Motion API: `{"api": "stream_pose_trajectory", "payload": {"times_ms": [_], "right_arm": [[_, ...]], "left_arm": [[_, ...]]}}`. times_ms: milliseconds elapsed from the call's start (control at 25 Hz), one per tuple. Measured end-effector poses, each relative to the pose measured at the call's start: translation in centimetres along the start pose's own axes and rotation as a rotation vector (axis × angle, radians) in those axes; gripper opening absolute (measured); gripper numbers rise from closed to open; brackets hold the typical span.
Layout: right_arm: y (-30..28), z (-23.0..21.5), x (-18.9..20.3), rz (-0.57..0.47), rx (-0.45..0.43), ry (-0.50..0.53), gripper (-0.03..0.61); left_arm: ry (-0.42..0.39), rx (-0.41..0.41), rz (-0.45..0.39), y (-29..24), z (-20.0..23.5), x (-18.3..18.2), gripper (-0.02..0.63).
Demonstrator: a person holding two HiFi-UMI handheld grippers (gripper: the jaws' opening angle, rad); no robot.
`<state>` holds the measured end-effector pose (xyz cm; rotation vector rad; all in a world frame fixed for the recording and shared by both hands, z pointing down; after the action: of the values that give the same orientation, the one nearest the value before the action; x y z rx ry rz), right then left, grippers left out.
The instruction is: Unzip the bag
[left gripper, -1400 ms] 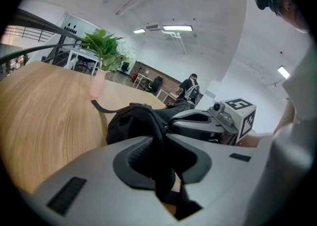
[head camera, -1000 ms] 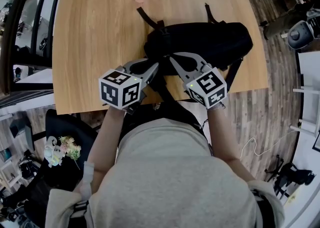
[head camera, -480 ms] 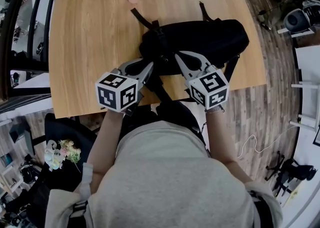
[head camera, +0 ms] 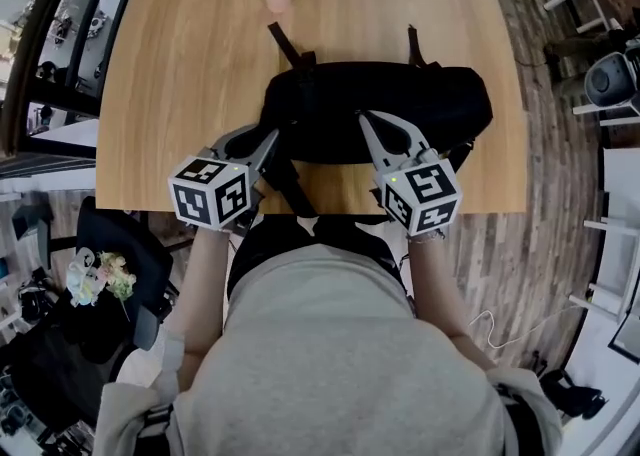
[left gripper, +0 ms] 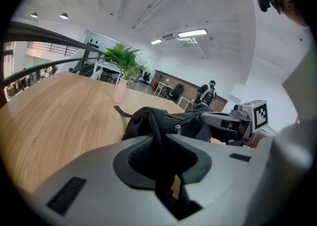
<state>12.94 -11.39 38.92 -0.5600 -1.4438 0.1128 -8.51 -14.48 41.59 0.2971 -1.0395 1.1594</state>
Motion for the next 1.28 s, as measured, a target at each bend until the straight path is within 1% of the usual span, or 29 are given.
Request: {"api": "stream_pose_trajectory", "payload": {"times_ms": [240,560,840,920,1000,1120,1160,1200,1280], "right_arm": [[0.6,-2.6,-0.3,-0.013,-0.030,-0.019,0.011],[1.5,-5.0,-0.3,-0.039,-0.091,-0.015,0.009],[2.1,-6.9,-0.5,-0.046,-0.097,-0.038,0.011],[2.2,-7.1,-0.4,-0.042,-0.111,-0.050,0.011],[2.4,-7.2,-0.3,-0.043,-0.128,-0.045,0.011],[2.7,-7.3,-0.3,-0.036,-0.142,-0.046,0.011],[2.7,-7.4,-0.3,-0.031,-0.145,-0.054,0.011],[2.8,-7.4,-0.3,-0.027,-0.148,-0.063,0.011],[2.8,-7.5,-0.3,-0.021,-0.154,-0.078,0.011]], "left_arm": [[0.021,-0.102,-0.050,0.1,-0.3,0.1,0.074],[0.039,-0.201,-0.119,0.2,-0.8,0.4,0.074],[0.031,-0.286,-0.174,0.2,-1.5,0.4,0.075],[0.001,-0.319,-0.174,0.1,-1.8,0.4,0.075],[-0.059,-0.380,-0.161,0.0,-2.3,0.4,0.085],[-0.135,-0.468,-0.167,0.4,-3.4,-0.1,0.160],[-0.165,-0.483,-0.164,0.4,-3.9,-0.5,0.170],[-0.209,-0.492,-0.152,0.2,-4.6,-1.0,0.180],[-0.324,-0.493,-0.115,-0.6,-6.1,-2.2,0.190]]}}
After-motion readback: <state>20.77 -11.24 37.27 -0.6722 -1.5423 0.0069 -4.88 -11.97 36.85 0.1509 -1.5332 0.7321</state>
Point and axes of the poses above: the fingertips, and each gripper's own axes: y backward along the fingers, z to its left, x out of its underside, the point moved 6 cm from there along y, backward along the fingers, and after that the axes turned 12 degrees about x, right-handed, at the moved point
